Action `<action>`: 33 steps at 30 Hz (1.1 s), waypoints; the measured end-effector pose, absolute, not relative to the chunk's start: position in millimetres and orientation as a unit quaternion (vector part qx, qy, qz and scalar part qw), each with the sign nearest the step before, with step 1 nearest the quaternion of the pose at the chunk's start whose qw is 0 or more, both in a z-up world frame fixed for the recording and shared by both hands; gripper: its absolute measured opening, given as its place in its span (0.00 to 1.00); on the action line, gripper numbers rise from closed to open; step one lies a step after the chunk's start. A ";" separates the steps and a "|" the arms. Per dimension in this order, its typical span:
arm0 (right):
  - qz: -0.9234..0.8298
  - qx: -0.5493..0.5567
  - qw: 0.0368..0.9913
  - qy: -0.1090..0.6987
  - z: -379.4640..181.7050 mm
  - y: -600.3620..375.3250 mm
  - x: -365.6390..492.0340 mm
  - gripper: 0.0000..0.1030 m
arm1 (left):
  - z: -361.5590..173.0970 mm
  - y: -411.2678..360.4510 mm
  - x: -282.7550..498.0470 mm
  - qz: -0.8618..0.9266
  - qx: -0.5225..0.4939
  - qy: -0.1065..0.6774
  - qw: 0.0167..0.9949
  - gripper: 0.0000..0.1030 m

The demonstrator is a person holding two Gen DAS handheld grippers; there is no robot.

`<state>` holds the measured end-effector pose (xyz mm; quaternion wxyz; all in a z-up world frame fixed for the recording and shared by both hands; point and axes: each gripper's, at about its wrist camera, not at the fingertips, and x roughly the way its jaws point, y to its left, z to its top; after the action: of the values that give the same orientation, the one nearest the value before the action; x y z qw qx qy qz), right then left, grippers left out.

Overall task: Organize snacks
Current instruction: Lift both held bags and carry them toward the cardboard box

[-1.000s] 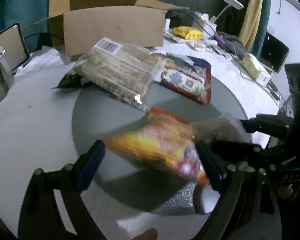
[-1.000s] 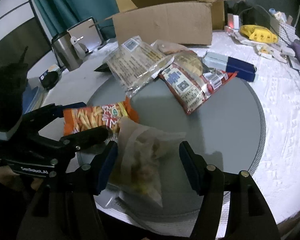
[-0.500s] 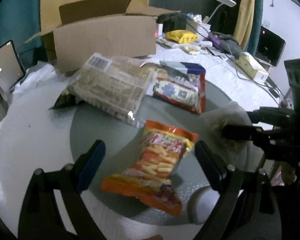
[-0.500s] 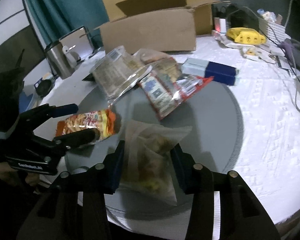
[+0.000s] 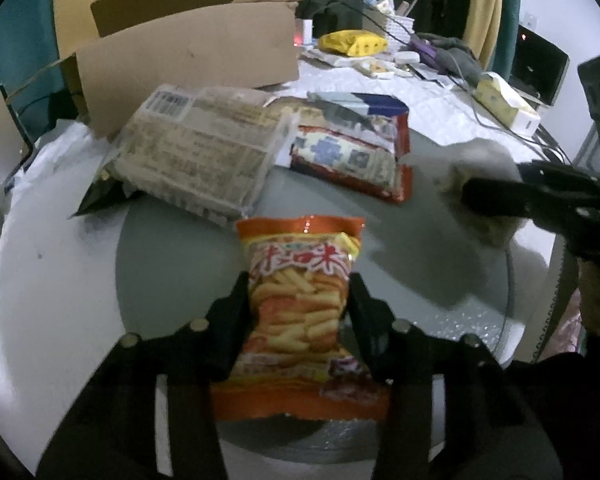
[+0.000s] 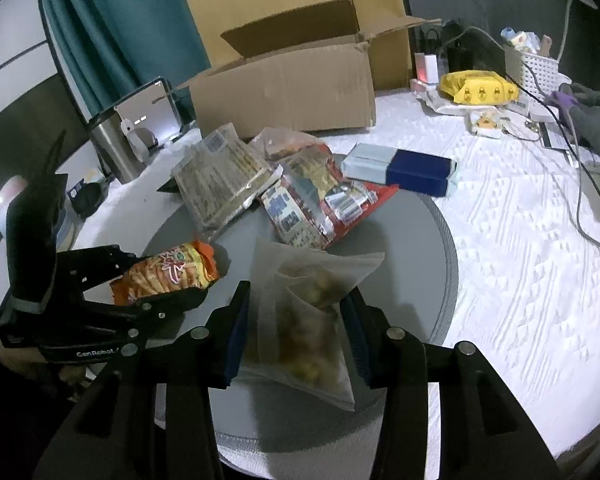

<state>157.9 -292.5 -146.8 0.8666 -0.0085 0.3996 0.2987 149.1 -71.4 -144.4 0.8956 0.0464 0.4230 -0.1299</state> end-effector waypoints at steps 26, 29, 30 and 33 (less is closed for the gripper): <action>0.313 -0.012 0.878 0.363 -108.8 -285.2 196.6 0.45 | -76.6 -64.0 169.0 -0.126 0.009 0.352 0.927 0.42; 0.312 -0.013 0.879 0.361 -105.6 -283.5 202.6 0.45 | -70.1 -61.8 173.5 -0.126 0.008 0.345 0.930 0.42; 0.312 -0.013 0.879 0.360 -104.6 -282.8 204.6 0.45 | -68.3 -61.2 174.9 -0.127 0.008 0.344 0.930 0.42; 0.312 -0.013 0.880 0.358 -101.9 -281.8 210.1 0.45 | -62.4 -58.3 179.8 -0.126 0.007 0.337 0.933 0.42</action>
<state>210.1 -281.8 -101.9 0.8800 -0.0134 0.3579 0.3120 179.8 -58.3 -62.4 0.9328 0.0074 0.3375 -0.1259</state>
